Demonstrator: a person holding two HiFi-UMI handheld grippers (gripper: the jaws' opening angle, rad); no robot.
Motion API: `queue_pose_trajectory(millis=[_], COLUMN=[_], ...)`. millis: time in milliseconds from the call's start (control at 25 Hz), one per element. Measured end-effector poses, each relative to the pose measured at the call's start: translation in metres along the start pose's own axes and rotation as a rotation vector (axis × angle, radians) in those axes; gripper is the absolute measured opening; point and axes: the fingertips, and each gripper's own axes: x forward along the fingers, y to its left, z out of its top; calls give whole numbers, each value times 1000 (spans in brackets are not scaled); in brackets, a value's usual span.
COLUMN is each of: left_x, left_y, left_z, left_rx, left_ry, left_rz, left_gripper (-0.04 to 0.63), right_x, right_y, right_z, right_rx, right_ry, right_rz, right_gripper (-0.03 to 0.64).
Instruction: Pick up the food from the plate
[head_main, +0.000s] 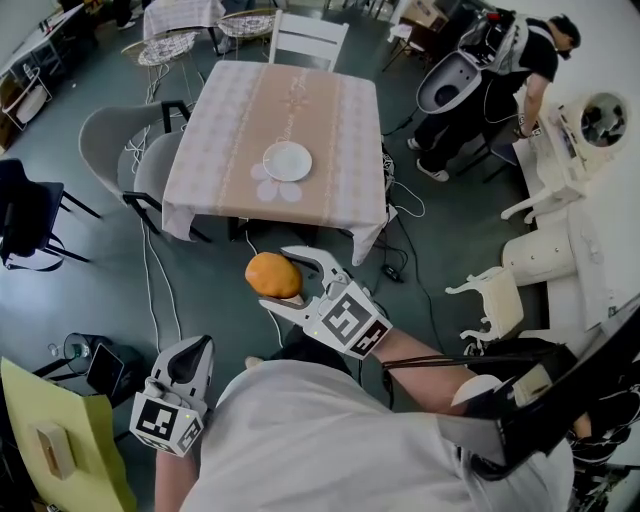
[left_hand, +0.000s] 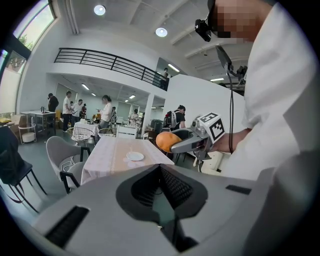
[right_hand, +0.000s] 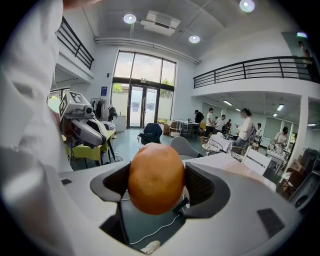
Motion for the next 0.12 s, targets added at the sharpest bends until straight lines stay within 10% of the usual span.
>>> queue_pose_trajectory(millis=[120], left_x=[12], left_y=[4], left_z=[3], left_rx=[4], left_ry=[7], left_rz=[-6], left_gripper=[8], right_x=[2], right_y=[-13], right_z=[-2], right_rx=[4], right_ry=[-2], right_rz=[-3], right_gripper=[351])
